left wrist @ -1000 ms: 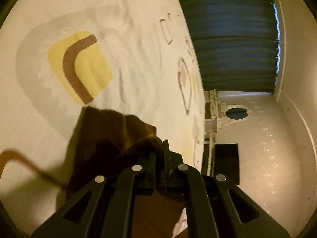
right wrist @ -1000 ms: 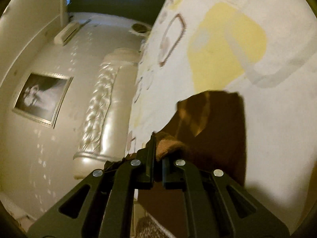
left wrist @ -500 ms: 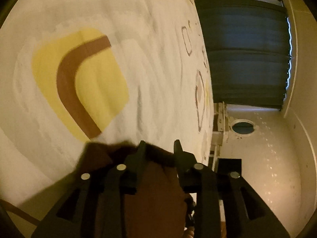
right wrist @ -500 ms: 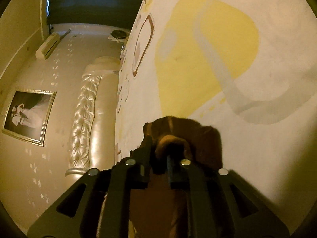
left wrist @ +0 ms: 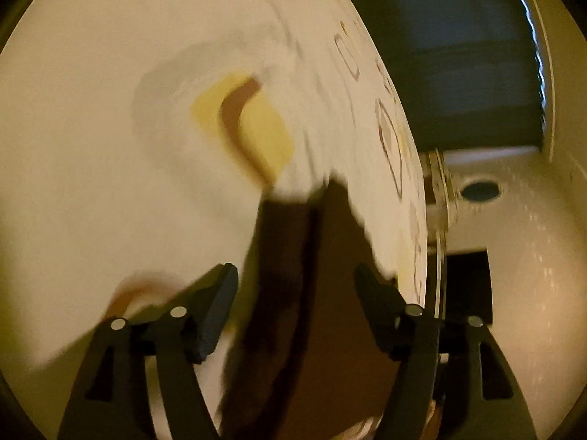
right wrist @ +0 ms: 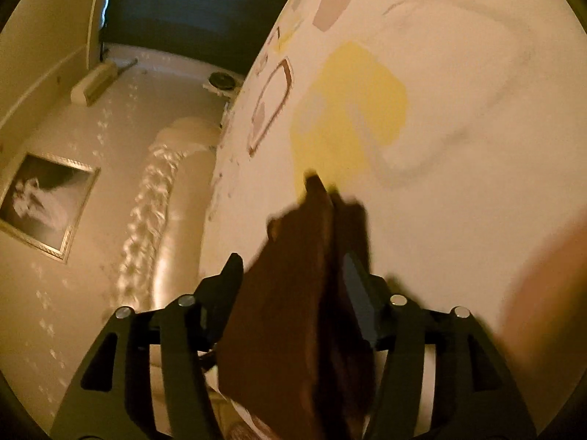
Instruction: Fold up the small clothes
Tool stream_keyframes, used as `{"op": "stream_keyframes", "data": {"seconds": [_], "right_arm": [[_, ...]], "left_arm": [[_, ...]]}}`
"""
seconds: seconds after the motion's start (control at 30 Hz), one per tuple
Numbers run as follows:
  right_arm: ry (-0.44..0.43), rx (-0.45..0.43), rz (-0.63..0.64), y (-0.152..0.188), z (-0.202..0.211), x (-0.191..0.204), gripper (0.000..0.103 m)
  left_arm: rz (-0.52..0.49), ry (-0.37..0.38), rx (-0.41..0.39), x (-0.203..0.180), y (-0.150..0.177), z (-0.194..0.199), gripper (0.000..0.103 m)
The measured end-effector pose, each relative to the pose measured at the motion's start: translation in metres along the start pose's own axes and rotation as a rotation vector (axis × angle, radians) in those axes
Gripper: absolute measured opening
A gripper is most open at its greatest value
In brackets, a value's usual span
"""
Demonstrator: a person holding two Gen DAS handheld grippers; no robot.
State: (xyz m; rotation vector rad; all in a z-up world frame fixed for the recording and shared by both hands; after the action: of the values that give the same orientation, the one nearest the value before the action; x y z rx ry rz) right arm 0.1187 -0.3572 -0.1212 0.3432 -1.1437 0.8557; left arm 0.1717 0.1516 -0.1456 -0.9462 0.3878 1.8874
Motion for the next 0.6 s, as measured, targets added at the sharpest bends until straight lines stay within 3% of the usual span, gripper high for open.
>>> {"op": "stream_keyframes", "data": {"seconds": [0.13,0.2,0.3,0.53,0.6], "right_arm": [[0.026,0.06,-0.035,0.046,0.026,-0.013,0.057],[0.034,0.096,-0.044,0.067,0.03,-0.016,0.057],[0.029,0.137,-0.047,0.094,0.027,-0.016,0.057],[0.034,0.203,-0.007,0.124,0.003,-0.003,0.057],[0.035,0.211,0.01,0.129,-0.003,0.001,0.057]], "left_arm": [[-0.073,-0.013,0.058,0.015,0.054,0.022,0.068],[-0.108,-0.01,0.071,0.015,0.078,0.031,0.074],[-0.092,0.019,0.101,0.013,0.101,0.031,0.076],[0.022,0.065,0.089,0.006,0.096,0.017,0.078],[0.04,0.062,0.084,-0.001,0.096,0.011,0.071]]}}
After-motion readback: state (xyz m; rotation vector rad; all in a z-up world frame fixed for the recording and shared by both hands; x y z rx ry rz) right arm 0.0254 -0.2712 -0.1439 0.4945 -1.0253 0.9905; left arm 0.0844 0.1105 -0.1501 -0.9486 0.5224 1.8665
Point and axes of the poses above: each gripper's, at about its wrist camera, not at the fingertips, and z roughly against the way its jaws point, x to its left, y to its underside, the point moved 9 cm from there along -z, roughly the way its jaws point, and after that the axes turned 6 degrees about -y, right-handed, at the moved point
